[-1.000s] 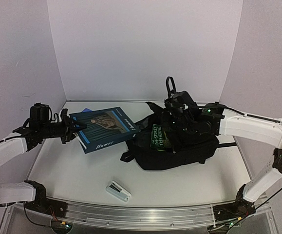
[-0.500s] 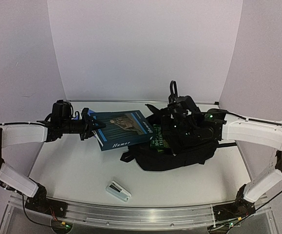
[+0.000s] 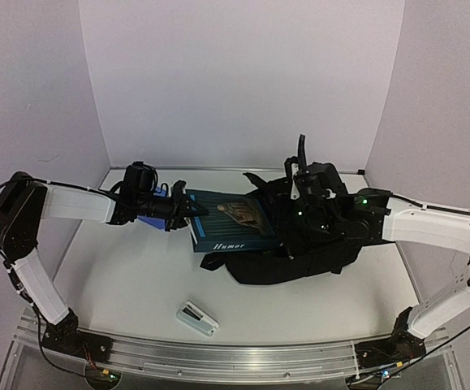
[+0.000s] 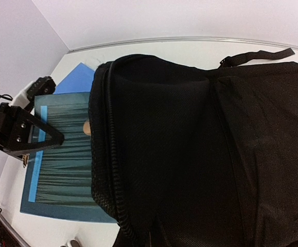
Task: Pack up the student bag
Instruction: Place the book in the student bag.
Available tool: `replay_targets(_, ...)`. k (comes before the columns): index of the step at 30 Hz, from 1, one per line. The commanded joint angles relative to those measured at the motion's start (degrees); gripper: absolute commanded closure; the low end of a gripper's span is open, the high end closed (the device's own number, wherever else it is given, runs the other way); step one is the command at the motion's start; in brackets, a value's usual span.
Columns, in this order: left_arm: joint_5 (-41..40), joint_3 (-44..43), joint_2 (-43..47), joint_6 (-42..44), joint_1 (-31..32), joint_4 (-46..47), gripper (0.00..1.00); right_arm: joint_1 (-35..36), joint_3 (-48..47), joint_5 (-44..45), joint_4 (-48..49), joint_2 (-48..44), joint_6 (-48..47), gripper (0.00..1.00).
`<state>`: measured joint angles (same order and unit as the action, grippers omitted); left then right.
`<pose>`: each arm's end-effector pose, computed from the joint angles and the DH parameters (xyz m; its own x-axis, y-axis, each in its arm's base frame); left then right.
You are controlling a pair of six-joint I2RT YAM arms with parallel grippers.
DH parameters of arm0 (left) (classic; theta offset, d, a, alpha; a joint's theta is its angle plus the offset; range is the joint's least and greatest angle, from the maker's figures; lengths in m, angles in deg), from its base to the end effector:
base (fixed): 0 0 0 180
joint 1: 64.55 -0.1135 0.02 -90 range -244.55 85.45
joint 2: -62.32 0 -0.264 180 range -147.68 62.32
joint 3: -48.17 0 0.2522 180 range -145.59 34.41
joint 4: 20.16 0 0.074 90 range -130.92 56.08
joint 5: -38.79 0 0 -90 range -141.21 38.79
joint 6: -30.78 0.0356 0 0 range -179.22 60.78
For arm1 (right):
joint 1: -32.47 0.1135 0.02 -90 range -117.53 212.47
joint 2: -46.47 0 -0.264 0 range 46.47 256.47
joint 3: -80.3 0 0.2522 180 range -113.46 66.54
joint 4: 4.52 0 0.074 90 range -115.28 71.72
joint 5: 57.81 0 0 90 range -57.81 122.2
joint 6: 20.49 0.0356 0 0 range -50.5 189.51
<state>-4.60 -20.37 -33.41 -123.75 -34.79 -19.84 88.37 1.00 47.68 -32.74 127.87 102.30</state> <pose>0.2984 -0.2004 0.2164 -0.9846 -0.1514 -0.0871 0.0344 0.3206 -0.9466 0.1907 0.2647 0.3106 -0.6001 0.0446 -0.7987 -0.4089 0.8411 0.3541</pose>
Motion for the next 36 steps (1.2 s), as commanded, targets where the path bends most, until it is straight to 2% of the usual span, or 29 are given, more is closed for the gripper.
replay_targets(1,4.3,-4.7,-3.2,0.5,1.7,4.0,0.93,0.4,0.2,-1.2,6.6,-3.7,-0.4,1.0)
replay_targets(14,-2.0,-18.5,-18.1,2.8,5.7,7.1,0.94,0.4,1.9,-2.9,10.1,-2.8,1.5,1.0)
replay_targets(18,-4.2,-23.4,-23.1,4.3,7.0,5.9,0.9,0.4,2.2,-3.0,11.1,-2.4,2.0,1.0)
replay_targets(21,-6.0,-25.3,-24.0,6.7,7.4,1.9,0.76,0.4,2.3,-2.6,11.1,-2.4,2.1,1.0)
replay_targets(22,-7.6,-25.3,-23.3,8.4,7.4,0.1,0.66,0.4,2.3,-2.4,11.1,-2.5,2.0,1.0)
replay_targets(26,-15.9,-24.9,-18.8,15.3,7.4,-12.5,0.36,0.4,2.6,-1.9,11.1,-2.8,1.8,1.0)
replay_targets(31,-22.1,-23.1,-14.2,19.7,7.4,-21.7,0.23,0.4,2.6,-1.8,11.1,-2.7,1.7,1.0)
replay_targets(36,-21.9,-19.6,-11.7,19.1,7.4,-22.7,0.21,0.4,2.5,-1.7,11.1,-2.3,1.7,1.0)
